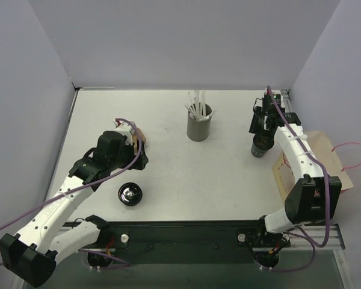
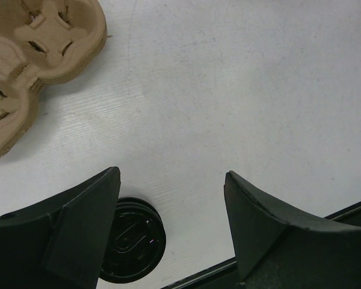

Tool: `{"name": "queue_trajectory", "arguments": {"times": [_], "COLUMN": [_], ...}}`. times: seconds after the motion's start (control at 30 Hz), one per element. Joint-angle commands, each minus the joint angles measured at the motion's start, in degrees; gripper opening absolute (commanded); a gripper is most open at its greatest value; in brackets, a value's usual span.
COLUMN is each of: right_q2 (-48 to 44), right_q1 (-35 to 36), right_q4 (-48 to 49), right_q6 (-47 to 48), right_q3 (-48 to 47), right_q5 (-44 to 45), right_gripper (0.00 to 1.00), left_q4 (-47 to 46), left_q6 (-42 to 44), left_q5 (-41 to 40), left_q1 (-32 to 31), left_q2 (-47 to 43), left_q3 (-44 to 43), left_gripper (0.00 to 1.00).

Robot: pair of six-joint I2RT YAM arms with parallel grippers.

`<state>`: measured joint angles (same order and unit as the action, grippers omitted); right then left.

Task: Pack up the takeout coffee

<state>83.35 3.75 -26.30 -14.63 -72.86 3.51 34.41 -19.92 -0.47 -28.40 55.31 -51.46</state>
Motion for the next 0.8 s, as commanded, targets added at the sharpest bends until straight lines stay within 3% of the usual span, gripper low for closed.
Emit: {"name": "queue_trajectory", "arguments": {"times": [0.0,0.77], "right_q2": [4.3,13.9], "right_q1": [-1.9,-2.6], "right_q4": [-4.5,-5.9], "right_q6": [3.4,5.1], "right_q3": [-3.7,-6.3], "right_q5": [-2.4,-3.1], "right_gripper": [0.34,0.25], "left_q4": [-0.9,-0.3], "left_q6": [2.1,2.6], "left_q5": [-1.2,-2.8], "left_q1": [-0.2,-0.2], "left_q2": [-2.4,-3.5], "left_q3": [1.1,1.6], "left_gripper": [0.80,0.80]}}
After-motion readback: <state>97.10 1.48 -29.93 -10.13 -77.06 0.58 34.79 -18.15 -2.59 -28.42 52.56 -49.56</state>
